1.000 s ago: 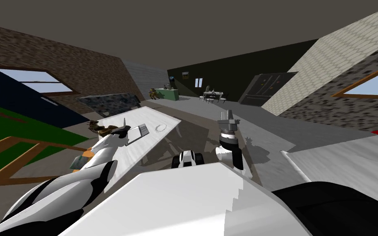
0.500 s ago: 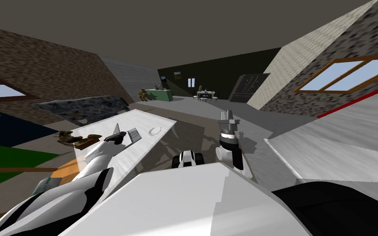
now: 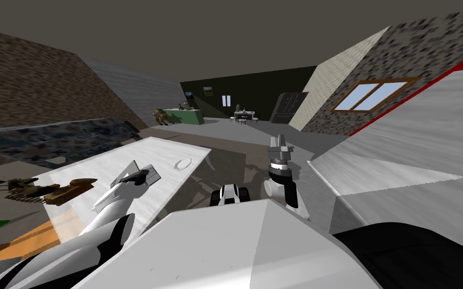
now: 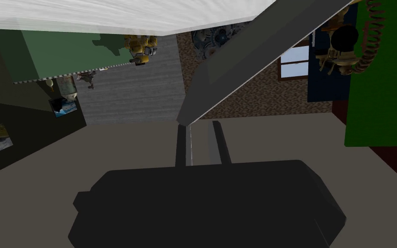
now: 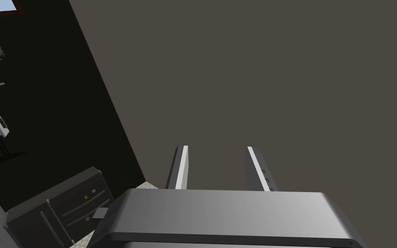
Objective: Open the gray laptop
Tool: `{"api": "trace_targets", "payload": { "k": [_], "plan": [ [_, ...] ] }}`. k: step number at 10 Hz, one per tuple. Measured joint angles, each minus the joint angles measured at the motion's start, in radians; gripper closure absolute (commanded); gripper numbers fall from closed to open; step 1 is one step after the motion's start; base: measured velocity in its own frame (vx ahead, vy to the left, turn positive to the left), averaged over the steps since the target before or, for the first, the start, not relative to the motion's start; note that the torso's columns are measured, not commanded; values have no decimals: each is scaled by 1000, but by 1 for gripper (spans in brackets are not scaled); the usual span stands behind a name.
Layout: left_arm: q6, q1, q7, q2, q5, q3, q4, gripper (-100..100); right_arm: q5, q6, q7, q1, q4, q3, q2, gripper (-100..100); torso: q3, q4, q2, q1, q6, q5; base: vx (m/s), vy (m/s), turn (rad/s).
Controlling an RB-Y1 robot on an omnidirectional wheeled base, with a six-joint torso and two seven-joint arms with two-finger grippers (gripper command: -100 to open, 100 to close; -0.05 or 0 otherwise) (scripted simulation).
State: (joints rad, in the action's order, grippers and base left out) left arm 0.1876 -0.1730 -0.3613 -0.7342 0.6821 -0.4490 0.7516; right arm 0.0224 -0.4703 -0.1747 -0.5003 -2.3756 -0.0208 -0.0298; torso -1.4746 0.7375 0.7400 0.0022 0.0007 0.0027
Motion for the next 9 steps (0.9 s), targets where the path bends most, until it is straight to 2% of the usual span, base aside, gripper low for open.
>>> {"api": "trace_targets", "payload": {
  "k": [1,3,6,7,8,9],
  "plan": [
    [22,33,2,-3,-29,-8,25,-100,0,0,0,0,0,0,0,0,0,1,-1,-1,2,-1,3,-8,-103],
    [7,47,46,-31,-23,10,10,-100,0,0,0,0,0,0,0,0,-4,-1,-6,-4,-1,-3,41,-46,55],
    [-6,85,120,-88,-38,67,7,-100,0,0,0,0,0,0,0,0,-1,1,-2,-2,-1,-3,44,-43,-9],
    [-17,85,144,-96,-26,68,-8,-100,0,0,0,0,0,0,0,0,-1,1,-1,-1,-1,-2,45,-46,-9],
    [-17,109,171,-123,-47,100,2,-100,0,0,0,0,0,0,0,0,-1,1,-1,-2,-1,-3,34,-36,4],
    [-22,111,196,-135,-43,108,-7,-100,0,0,0,0,0,0,0,0,-1,1,-1,-2,-1,-3,41,-39,-9]
  ]
}}
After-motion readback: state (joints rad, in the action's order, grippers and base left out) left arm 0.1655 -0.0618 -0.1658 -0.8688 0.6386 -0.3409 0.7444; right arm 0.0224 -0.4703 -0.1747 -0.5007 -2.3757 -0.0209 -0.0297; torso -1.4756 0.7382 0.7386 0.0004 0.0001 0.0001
